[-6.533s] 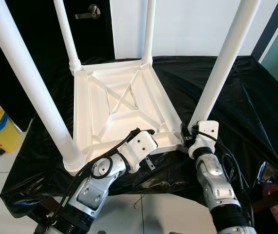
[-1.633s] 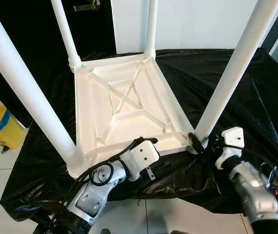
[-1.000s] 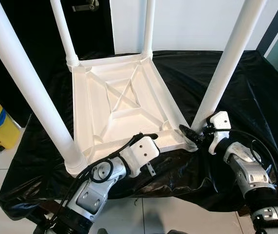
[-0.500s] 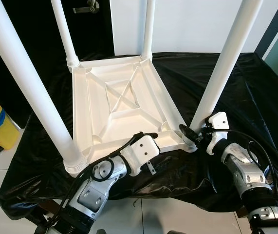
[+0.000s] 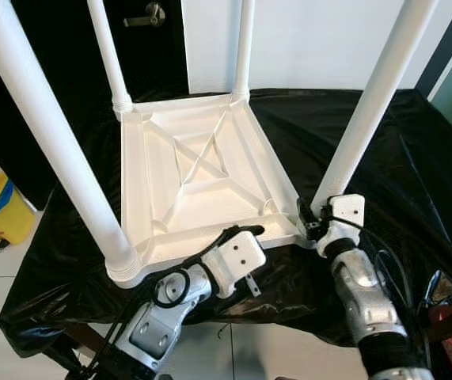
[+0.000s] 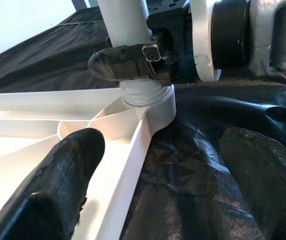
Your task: Building children table
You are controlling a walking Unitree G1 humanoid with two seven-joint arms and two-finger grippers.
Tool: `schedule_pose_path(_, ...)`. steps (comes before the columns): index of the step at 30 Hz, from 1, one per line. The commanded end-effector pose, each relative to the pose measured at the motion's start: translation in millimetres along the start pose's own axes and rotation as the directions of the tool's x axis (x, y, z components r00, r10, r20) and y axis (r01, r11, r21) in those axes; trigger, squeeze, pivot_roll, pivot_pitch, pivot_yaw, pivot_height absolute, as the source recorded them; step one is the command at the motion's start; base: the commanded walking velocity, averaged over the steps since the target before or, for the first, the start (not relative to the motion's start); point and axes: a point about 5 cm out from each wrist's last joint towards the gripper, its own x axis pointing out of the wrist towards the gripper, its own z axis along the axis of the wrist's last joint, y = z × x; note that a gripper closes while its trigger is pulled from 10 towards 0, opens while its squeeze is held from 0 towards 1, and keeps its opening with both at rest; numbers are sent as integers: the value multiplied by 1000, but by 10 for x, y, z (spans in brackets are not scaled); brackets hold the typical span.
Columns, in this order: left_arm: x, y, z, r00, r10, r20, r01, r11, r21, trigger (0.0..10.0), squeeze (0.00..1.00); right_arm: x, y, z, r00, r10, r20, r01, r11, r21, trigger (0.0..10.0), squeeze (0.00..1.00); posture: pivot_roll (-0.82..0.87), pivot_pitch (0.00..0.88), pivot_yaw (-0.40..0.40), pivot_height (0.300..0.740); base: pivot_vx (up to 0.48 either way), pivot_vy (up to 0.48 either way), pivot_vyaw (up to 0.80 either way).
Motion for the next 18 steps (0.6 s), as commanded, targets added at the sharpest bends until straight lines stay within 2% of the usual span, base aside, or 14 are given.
schedule_pose_path(1,4,-43,-18,1000,15,-16,-15,1000,-1,10000,0,-147,-3,-268,989,-77,-126,74,997,-23,10000,0,-7,69,-36,740,0,0,0)
schedule_pose_path(6,-7,-41,-33,1000,8,-22,-8,1000,6,10000,0,-196,70,-270,985,-116,-132,115,993,-16,10000,0,-9,74,-40,740,0,0,0)
schedule_pose_path(9,-27,31,-40,999,19,-27,-19,1000,11,10000,0,-221,159,-183,990,-100,-98,100,995,-10,10000,0,-22,77,-32,740,0,0,0)
schedule_pose_path(18,-18,91,-46,999,34,-27,-34,999,20,10000,0,-189,136,-117,991,-112,-72,111,994,-20,10000,0,-36,68,-31,740,0,0,0)
